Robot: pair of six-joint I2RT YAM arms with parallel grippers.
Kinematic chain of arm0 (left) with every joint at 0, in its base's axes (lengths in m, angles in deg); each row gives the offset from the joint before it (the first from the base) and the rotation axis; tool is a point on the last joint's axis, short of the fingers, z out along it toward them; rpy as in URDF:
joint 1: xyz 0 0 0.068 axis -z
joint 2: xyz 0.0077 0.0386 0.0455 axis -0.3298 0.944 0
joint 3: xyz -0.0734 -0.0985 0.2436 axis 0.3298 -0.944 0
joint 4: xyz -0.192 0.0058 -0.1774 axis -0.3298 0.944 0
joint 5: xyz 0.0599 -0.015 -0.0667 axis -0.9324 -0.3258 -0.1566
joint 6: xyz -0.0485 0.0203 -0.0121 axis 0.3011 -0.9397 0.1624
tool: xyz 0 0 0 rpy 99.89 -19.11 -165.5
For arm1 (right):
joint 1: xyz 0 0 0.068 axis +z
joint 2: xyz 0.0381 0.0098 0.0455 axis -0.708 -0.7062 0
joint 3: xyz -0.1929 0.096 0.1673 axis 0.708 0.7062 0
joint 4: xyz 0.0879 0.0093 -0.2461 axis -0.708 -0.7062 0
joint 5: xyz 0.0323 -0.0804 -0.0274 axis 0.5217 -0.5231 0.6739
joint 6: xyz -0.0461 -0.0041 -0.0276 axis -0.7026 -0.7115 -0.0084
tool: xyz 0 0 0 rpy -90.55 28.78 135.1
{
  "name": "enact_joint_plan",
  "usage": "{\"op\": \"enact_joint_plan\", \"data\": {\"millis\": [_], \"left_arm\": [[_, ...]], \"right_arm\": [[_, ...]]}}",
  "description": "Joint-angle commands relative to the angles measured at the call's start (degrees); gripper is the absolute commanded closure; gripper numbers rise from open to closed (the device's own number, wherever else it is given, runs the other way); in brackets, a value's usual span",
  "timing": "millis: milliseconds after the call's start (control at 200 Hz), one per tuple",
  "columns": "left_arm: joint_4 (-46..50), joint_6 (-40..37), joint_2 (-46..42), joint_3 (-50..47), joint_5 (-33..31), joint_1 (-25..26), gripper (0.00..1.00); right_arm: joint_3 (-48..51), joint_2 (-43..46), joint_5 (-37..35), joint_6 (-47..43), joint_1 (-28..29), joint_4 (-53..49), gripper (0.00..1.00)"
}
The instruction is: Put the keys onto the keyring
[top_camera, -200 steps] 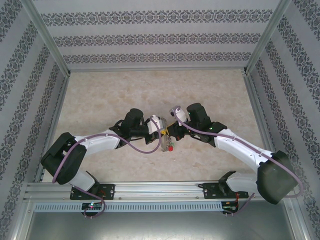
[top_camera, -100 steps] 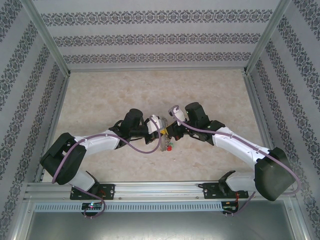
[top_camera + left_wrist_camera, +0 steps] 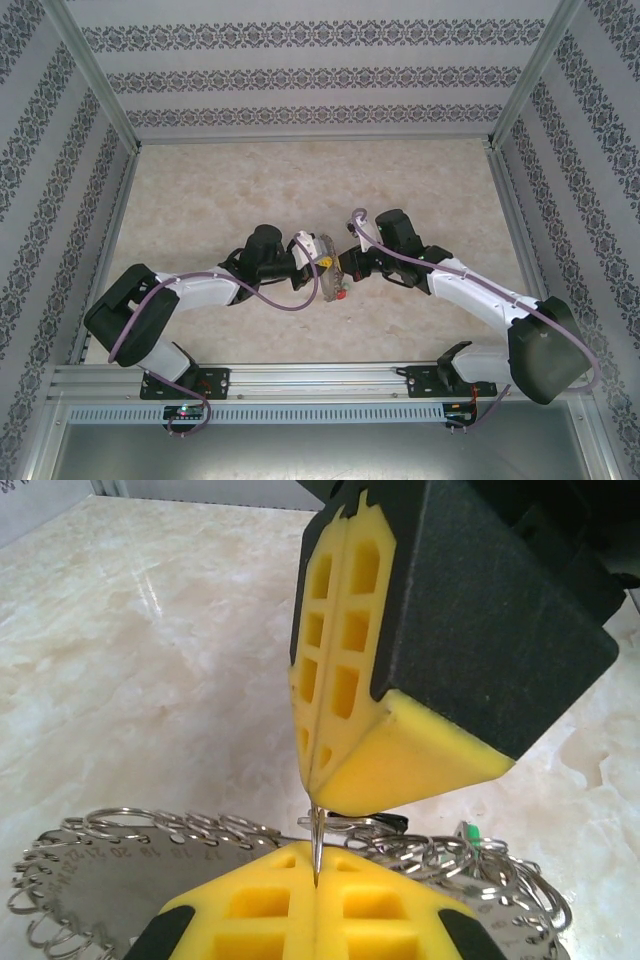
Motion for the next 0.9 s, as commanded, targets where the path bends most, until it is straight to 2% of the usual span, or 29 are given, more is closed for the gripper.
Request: {"op": "enact_joint_plan", "data": {"millis": [0, 140, 255, 475, 595, 754, 894], "left_arm": [[-4.80, 2.21, 0.65, 0.06, 0.61, -0.54, 1.00], [-6.80, 2.69, 1.00, -0.75, 0.19, -0.58, 1.00], [-11.31, 5.08, 1.15, -2.05, 0.69, -0.58, 1.00], [-21.91, 11.02, 3.71, -3.38, -0.08, 0.19, 1.00], [-26.78, 13.57, 4.50, -4.45, -1.98, 0.30, 1.00], [-32.08, 17.06, 5.65, -4.76, -2.43, 0.51, 1.00], [-32.86, 17.86, 5.83, -4.09, -2.67, 0.99, 1.00]], "right_arm": [[0.92, 0.54, -1.09, 3.48, -1.61, -1.44, 1.00], [0.27, -0.96, 0.76, 5.51, -2.88, -0.20, 1.00], [0.17, -1.59, -0.47, 7.01, -2.96, 0.67, 1.00], [-0.26, -4.22, 4.35, 9.76, -3.13, 2.15, 1.00], [0.19, -5.24, 7.65, 11.99, -5.41, 3.29, 1.00], [-0.01, -8.14, 12.60, 14.84, -7.43, 3.56, 1.00], [0.98, -7.46, 13.17, 16.45, -8.11, 5.78, 1.00]]}}
